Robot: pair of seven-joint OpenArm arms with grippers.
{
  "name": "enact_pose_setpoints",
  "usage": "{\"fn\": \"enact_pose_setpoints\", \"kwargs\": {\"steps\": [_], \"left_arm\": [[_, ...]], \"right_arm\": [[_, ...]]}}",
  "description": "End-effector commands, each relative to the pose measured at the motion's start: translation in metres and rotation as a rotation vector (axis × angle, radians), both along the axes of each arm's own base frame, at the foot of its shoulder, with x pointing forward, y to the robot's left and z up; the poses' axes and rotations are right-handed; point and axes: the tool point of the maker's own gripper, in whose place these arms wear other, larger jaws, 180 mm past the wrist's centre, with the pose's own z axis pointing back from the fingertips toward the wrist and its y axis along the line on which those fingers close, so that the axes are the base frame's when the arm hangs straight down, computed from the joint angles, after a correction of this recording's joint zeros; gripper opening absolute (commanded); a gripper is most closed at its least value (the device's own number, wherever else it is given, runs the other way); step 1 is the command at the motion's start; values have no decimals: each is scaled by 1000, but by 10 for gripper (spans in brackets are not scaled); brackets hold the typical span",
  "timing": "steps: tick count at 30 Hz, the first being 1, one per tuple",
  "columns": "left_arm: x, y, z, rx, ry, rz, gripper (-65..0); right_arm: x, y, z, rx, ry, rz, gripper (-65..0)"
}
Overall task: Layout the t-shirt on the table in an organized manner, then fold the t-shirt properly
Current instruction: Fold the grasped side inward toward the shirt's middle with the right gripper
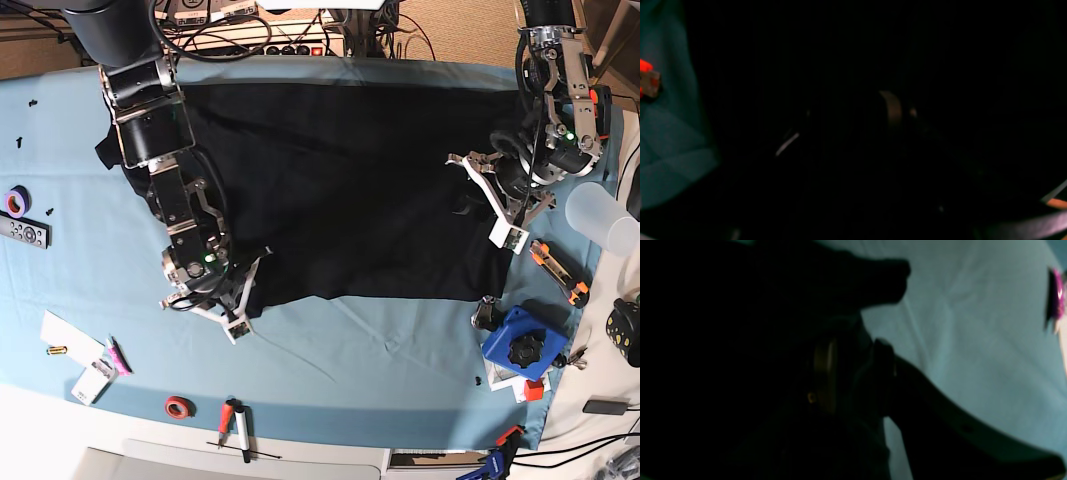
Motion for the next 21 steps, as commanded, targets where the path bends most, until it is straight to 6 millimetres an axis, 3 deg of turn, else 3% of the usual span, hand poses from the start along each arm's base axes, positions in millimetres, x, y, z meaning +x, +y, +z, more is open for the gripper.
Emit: {"fn": "enact_pose_setpoints", "kwargs": {"steps": [1,5,10,14,21], "left_arm": [[8,0,13,-8,-51,-2,-392],[8,0,12,-8,-51,-2,-392],[8,0,13,-8,-51,-2,-392],[8,0,12,-8,-51,-2,-392],[8,0,12,-8,-51,-2,-392]], "right_arm": [[14,8,15,16,-49,20,-459],[13,18,12,28,-37,31,-463],[15,25,22,33,-65,44,-650],[16,31,33,33,-86,76,-650],[22,45,71,51,-189,113,-650]]}}
